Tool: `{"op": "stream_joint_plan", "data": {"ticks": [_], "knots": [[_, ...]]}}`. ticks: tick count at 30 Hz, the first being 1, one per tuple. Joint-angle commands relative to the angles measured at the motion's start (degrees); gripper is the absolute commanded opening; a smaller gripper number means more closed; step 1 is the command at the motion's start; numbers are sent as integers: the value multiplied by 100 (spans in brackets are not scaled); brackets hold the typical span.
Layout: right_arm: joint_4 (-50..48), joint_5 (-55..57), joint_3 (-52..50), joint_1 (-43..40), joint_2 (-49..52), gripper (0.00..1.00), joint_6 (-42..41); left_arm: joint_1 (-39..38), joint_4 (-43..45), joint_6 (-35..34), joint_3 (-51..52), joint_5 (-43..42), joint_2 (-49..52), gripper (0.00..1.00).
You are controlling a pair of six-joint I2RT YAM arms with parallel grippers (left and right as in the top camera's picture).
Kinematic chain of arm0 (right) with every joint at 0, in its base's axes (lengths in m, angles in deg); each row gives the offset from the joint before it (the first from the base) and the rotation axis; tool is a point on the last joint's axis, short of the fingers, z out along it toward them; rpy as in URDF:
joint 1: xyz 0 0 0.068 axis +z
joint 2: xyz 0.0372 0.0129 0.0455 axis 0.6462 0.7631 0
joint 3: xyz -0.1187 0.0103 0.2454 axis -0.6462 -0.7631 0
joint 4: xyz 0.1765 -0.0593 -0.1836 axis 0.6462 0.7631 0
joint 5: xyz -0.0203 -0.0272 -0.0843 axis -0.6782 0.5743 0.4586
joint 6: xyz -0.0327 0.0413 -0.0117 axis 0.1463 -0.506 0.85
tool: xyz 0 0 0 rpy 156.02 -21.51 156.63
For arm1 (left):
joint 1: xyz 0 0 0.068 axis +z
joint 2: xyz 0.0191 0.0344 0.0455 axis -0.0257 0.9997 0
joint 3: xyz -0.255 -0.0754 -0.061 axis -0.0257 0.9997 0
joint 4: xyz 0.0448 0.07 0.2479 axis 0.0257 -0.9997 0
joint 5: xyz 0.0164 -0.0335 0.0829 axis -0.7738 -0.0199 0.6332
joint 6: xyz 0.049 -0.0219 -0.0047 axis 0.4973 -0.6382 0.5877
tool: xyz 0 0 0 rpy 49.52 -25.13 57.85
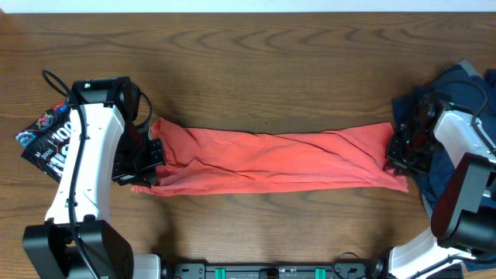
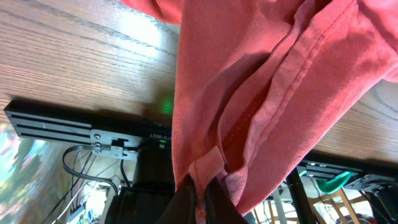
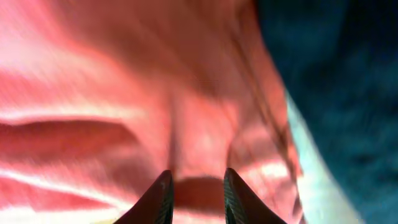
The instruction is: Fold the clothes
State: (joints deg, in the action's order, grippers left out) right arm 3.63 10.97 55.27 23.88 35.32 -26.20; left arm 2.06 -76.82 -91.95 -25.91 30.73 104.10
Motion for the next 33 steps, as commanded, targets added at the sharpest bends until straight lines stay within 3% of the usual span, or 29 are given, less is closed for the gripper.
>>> {"op": "stream_joint_plan", "data": {"ticks": [1,6,13,18,26,33], "knots": [[170,66,33,28,-20,26,39,4,-59,-11,20,120,-105,6],[125,144,33,26,-20,26,13,4,-273,-970,20,1318,-105,6],[61,144,33,26,-20,26,13,-11,-35,-1443,20,1150,-105,6],[31,142,33,28,-20,27,-2,-87,918,-1423,28,898,-105,6],[31,144,33,28,-20,26,0,-164,3222,-1427,457,898,9,6],[-111,144,33,26,-20,27,-4,-164,3989,-1423,1158,901,256,7]]}}
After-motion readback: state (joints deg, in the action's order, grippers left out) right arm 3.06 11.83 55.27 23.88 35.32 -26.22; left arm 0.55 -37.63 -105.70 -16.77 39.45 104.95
